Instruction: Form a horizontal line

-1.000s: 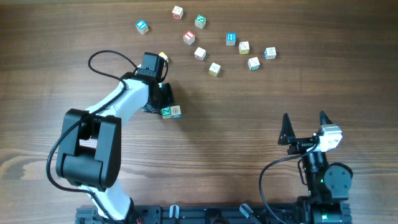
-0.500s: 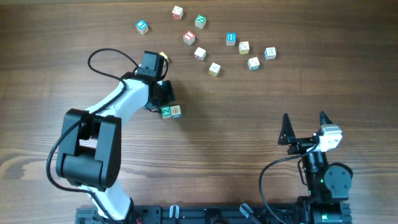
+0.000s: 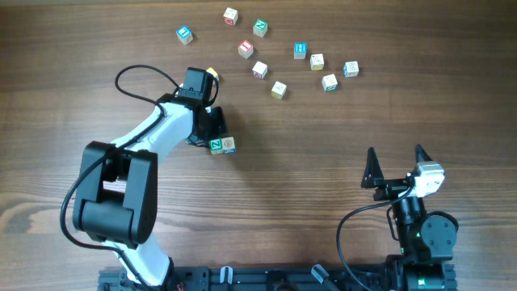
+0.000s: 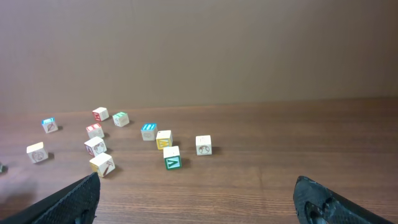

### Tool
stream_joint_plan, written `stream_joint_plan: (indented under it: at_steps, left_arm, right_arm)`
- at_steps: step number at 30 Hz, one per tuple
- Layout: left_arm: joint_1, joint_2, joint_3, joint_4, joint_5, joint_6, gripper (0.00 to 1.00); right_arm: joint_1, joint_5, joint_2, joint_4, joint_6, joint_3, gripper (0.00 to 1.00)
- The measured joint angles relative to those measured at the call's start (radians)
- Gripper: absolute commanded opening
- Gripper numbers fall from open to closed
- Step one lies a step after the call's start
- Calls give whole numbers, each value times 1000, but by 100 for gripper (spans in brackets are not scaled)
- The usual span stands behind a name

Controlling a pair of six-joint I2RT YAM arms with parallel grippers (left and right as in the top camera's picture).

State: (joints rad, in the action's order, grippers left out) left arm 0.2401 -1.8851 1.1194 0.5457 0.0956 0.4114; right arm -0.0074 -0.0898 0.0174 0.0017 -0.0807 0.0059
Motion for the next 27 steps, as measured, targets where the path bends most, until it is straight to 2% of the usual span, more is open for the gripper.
stream_joint_plan:
  at_steps: [5, 11, 18, 27]
  left_arm:
    - [0, 0, 1, -119, -114, 0, 4]
    - [0, 0, 2, -9, -235, 59, 4]
    - [0, 0, 10, 135, -203, 88, 4]
    - [0, 0, 11, 111, -109, 40, 4]
  right_arm:
    - [0, 0, 0, 0, 0, 0, 100]
    - [0, 0, 0, 0, 0, 0, 100]
    - [0, 0, 0, 0, 0, 0, 100]
    - [0, 0, 0, 0, 0, 0, 100]
